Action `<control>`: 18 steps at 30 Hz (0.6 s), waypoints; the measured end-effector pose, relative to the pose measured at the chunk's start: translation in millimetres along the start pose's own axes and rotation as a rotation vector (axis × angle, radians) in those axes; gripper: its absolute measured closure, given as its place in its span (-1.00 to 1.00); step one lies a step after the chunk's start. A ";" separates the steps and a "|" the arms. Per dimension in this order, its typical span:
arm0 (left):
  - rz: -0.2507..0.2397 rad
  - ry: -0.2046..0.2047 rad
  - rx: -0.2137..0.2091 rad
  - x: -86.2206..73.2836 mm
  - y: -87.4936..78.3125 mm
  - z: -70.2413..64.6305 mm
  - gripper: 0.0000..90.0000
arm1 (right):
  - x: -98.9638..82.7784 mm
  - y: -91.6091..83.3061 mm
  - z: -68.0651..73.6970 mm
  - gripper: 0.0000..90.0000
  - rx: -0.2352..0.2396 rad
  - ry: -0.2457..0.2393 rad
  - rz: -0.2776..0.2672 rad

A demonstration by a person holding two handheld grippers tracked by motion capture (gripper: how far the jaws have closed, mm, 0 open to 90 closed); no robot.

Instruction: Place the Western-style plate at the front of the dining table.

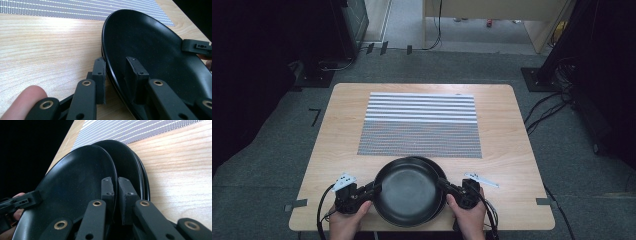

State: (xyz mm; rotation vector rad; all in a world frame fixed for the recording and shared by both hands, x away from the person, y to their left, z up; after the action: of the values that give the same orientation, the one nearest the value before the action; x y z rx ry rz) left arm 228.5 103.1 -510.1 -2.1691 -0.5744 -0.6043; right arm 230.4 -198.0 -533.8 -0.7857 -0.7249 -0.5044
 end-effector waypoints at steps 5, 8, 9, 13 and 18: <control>0.003 0.002 -0.004 0.1 0.0 0.6 0.57 | -0.5 0.6 0.6 0.86 -0.002 0.020 0.001; 0.004 0.000 -0.007 0.1 0.1 0.8 0.57 | -0.8 1.0 0.9 0.86 -0.003 0.033 0.002; 0.005 -0.001 -0.009 0.1 0.1 1.0 0.57 | -1.1 1.3 1.2 0.86 -0.005 0.039 0.003; 0.015 -0.017 -0.022 -0.3 1.2 1.8 0.56 | -2.3 3.0 2.4 0.85 -0.012 0.062 0.000; 0.035 -0.060 -0.058 -0.8 2.4 4.5 0.57 | -1.3 4.3 0.9 0.88 -0.009 0.131 -0.002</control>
State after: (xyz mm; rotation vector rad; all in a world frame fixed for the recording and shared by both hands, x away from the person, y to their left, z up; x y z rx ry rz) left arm 230.3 105.2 -514.6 -2.2538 -0.5558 -0.5451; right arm 232.0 -194.5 -536.2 -0.7536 -0.6027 -0.5557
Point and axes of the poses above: each handheld gripper's, and its own axes: y roughly forward along the jaws, x roughly out of its top, z roughly to its left, the point moved 4 cm from there along y, roughly forward along the jaws, and after that the axes turned 15 degrees about -y, right-handed, at the moved point
